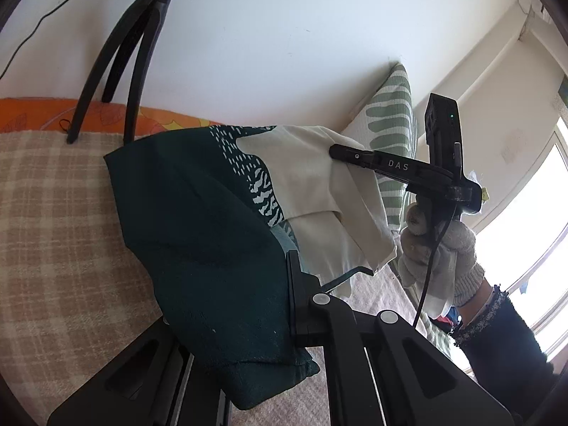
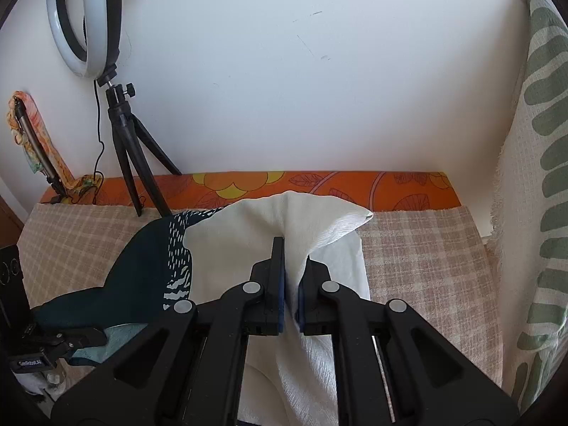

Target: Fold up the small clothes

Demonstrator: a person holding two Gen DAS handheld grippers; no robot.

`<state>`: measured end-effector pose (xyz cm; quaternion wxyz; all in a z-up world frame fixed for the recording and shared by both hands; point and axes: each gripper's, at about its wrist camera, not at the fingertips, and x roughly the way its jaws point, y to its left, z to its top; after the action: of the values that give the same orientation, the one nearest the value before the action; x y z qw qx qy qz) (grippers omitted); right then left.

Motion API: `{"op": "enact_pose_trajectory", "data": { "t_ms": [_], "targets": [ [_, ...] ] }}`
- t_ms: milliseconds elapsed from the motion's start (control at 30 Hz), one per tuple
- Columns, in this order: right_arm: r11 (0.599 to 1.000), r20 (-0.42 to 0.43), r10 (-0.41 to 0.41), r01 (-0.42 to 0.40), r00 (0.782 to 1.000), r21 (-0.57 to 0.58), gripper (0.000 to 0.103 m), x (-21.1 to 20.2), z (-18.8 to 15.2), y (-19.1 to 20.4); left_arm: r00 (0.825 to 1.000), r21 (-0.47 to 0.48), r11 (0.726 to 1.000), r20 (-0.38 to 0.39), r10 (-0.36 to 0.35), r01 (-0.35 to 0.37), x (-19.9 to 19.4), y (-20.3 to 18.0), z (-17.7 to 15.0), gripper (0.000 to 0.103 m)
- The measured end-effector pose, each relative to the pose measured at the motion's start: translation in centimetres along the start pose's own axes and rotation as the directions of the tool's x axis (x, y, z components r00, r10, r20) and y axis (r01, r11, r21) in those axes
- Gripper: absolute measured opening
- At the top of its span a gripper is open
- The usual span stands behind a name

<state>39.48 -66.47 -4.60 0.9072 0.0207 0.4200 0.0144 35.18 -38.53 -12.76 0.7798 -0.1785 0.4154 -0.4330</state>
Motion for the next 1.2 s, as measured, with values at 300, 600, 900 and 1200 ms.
{"op": "enact_pose_trajectory", "data": {
  "t_ms": [300, 600, 900, 1200],
  "targets": [
    [0.976, -0.095, -0.191, 0.200, 0.977, 0.092, 0.073, 1.5, -2.0, -4.9, 0.991, 0.052, 0.997, -0.116, 0.063, -0.058, -0.4, -0.2, -1.8, 0.026],
    [0.969, -0.034, -0.193, 0.195, 0.981, 0.148, 0.073, -1.4, -3.5, -5.7, 0.976, 0.069, 0.986, -0.142, 0.163, -0.155, -2.7, 0.4, -2.2, 0.063],
    [0.971, 0.019, -0.197, 0.192, 0.980, 0.142, 0.073, -6.1, -3.7, -3.2, 0.974, 0.149, 0.970, -0.096, 0.207, -0.192, -6.5, -2.3, -2.6, 0.063],
    [0.973, 0.075, -0.209, 0.199, 0.975, 0.120, 0.074, -12.7, -4.6, 1.4, 0.974, 0.191, 0.957, -0.026, 0.227, -0.218, -12.6, -5.4, -3.6, 0.064]
  ]
}}
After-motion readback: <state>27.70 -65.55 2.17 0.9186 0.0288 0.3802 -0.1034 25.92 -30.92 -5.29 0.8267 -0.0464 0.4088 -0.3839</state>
